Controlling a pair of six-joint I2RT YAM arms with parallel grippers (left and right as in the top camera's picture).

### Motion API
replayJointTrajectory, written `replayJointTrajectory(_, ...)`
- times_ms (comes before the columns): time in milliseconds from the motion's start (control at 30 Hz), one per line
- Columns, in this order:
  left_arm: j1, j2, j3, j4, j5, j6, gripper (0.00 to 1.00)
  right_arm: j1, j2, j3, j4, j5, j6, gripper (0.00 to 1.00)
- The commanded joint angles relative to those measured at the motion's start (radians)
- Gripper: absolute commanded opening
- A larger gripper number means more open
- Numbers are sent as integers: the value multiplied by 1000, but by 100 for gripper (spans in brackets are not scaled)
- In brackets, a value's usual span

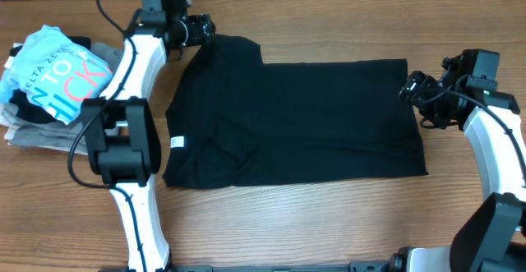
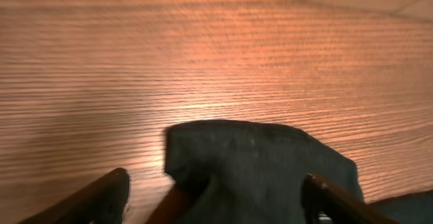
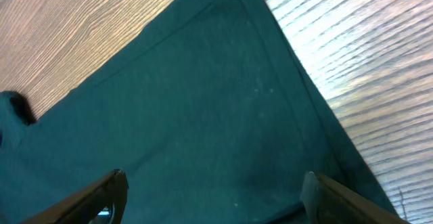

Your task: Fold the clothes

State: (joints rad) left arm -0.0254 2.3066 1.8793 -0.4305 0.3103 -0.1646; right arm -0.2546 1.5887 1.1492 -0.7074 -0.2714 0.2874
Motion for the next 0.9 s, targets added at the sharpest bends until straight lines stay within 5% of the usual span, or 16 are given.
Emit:
replayJointTrajectory(0, -14, 63, 28, 16, 55, -26, 77, 3, -10, 15, 19, 23, -4, 87)
replayJointTrajectory(133, -14, 97, 28, 23, 50, -27, 73, 3, -10, 15, 23, 24, -4, 87)
replayJointTrajectory(300, -14, 106, 28, 46, 72, -39, 46, 3, -9, 15, 25, 27, -4, 85)
replayJointTrajectory(333, -14, 106, 28, 55, 93, -42, 34, 3, -8, 15, 27, 27, -4, 83)
replayJointTrajectory(367, -14, 106, 28, 55, 104, -42, 7, 3, -8, 15, 26, 27, -5, 81)
replayJointTrajectory(400, -14, 106, 28, 49, 106, -42, 4, 3, -6, 15, 26, 27, -5, 80)
replayJointTrajectory(633, -14, 105, 28, -7, 114, -45, 4, 3, 64, 15, 87, 27, -8, 80)
replayJointTrajectory(867, -13, 72, 34, -61, 234, -82, 4, 4, 176, 15, 495, 62, -8, 79)
